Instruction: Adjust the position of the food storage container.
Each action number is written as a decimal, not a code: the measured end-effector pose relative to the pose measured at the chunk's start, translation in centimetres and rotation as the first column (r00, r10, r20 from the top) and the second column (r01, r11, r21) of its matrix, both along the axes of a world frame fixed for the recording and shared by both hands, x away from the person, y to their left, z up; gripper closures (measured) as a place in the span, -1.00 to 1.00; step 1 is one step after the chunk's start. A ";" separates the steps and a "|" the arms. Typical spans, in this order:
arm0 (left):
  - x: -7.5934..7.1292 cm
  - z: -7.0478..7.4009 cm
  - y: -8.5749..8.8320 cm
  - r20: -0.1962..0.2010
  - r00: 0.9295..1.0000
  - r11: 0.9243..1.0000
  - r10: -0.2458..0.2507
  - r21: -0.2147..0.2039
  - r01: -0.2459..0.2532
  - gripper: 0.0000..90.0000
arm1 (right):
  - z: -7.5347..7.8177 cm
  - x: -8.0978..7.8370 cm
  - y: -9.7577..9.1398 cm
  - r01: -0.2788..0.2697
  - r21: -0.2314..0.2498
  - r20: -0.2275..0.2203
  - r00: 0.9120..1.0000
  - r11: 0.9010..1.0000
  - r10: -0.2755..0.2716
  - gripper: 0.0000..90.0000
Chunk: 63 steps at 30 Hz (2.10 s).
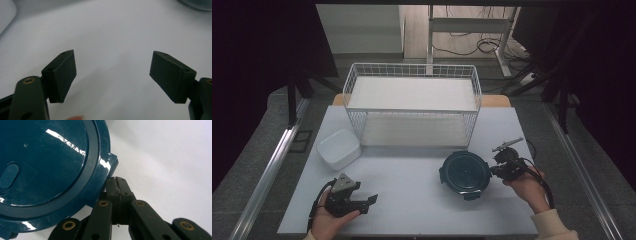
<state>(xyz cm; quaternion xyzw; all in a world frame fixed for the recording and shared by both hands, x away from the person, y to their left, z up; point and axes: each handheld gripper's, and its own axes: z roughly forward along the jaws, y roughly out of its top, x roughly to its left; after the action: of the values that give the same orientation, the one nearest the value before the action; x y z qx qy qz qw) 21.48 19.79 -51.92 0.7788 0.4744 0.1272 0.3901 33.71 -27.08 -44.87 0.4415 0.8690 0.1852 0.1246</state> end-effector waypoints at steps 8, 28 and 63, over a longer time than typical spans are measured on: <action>0.0 0.1 0.1 0.001 1.000 1.000 0.001 -0.001 -0.001 -0.53 | -0.2 -0.5 1.7 -0.047 0.027 -0.013 0.999 0.999 0.047 0.99; -0.5 1.5 0.7 0.055 0.998 0.999 0.013 -0.034 -0.011 -0.53 | -0.3 -1.2 5.9 -0.156 0.061 -0.013 0.987 0.986 0.157 0.99; -0.3 1.9 1.5 0.069 0.997 0.998 0.039 -0.053 -0.035 -0.53 | -0.9 -1.6 11.3 -0.284 0.125 -0.006 0.958 0.951 0.287 0.99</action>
<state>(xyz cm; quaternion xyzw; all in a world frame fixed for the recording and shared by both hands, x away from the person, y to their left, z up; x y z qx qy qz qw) 21.14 21.31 -50.02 0.7545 0.4781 0.1491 0.4242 32.16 -15.77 -45.78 0.3205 0.9120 0.2491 0.0584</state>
